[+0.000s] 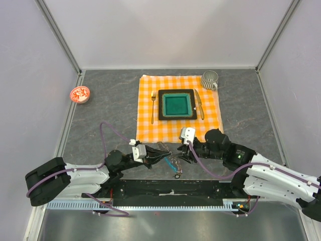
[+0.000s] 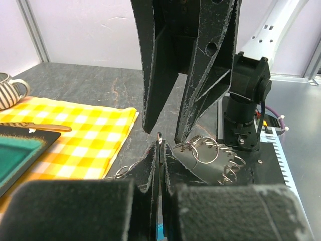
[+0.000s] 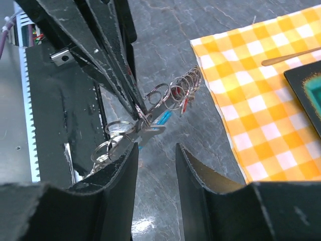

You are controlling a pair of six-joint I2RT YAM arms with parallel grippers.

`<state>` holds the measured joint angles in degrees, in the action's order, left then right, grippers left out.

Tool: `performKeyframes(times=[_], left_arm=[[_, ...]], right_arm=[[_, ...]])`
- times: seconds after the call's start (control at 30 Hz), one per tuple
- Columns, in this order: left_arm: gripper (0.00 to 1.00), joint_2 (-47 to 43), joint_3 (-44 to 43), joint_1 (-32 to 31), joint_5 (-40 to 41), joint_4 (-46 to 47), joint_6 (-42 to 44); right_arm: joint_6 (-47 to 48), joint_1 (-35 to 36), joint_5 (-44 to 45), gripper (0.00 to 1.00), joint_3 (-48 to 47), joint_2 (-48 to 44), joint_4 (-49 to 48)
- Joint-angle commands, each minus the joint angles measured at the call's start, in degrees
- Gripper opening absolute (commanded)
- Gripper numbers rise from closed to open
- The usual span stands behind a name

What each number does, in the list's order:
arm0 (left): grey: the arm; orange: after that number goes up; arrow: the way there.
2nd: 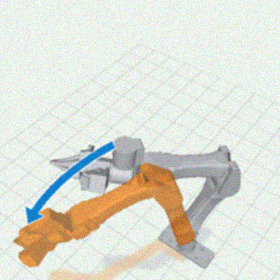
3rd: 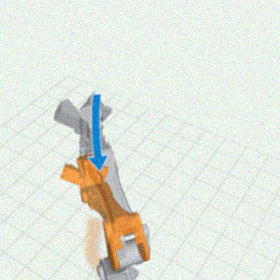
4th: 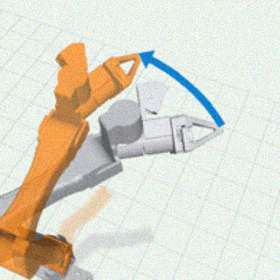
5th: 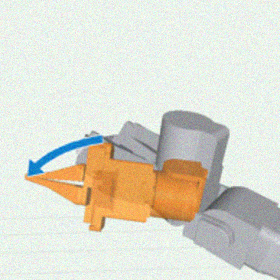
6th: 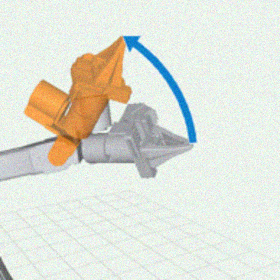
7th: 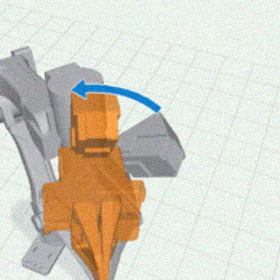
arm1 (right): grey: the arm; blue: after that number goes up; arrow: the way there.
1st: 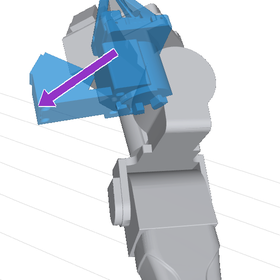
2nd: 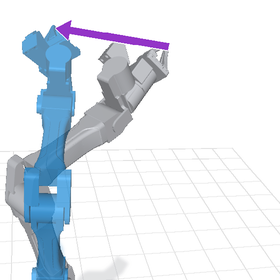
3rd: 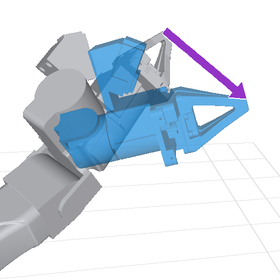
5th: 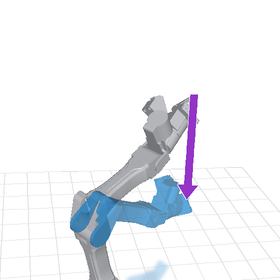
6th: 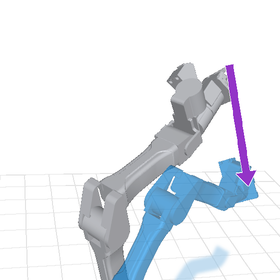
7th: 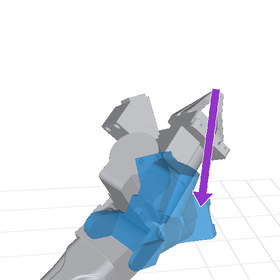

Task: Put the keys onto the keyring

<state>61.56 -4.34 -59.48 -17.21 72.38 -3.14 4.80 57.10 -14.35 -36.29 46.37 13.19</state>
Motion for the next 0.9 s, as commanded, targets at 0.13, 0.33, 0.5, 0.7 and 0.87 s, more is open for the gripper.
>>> performKeyframes(times=[0.13, 0.33, 0.5, 0.7, 0.87], left_arm=[[0.02, -0.8, -0.7, -0.1, -2.6, 22.5, 1.6], [0.02, -0.8, -1.1, -0.1, -3.7, 22.3, 1.3], [0.02, -1.2, -1.3, -0.1, -4.4, 22.2, 1.3], [0.02, -0.9, -1.9, -0.1, -5.6, 21.9, 0.8], [0.02, -0.6, -2.3, -0.1, -6.3, 21.9, 0.5]], right_arm=[[3.4, -0.1, -5.7, 0.43, -3.8, 1.6, -2.0], [4.0, -0.2, -6.2, 0.42, -4.1, 2.9, -2.6], [4.5, -0.2, -7.4, 0.4, -4.4, 3.6, -2.8], [5.0, -0.3, -8.5, 0.39, -4.6, 4.1, -3.6], [5.1, -0.3, -8.4, 0.36, -4.7, 4.9, -3.8]])
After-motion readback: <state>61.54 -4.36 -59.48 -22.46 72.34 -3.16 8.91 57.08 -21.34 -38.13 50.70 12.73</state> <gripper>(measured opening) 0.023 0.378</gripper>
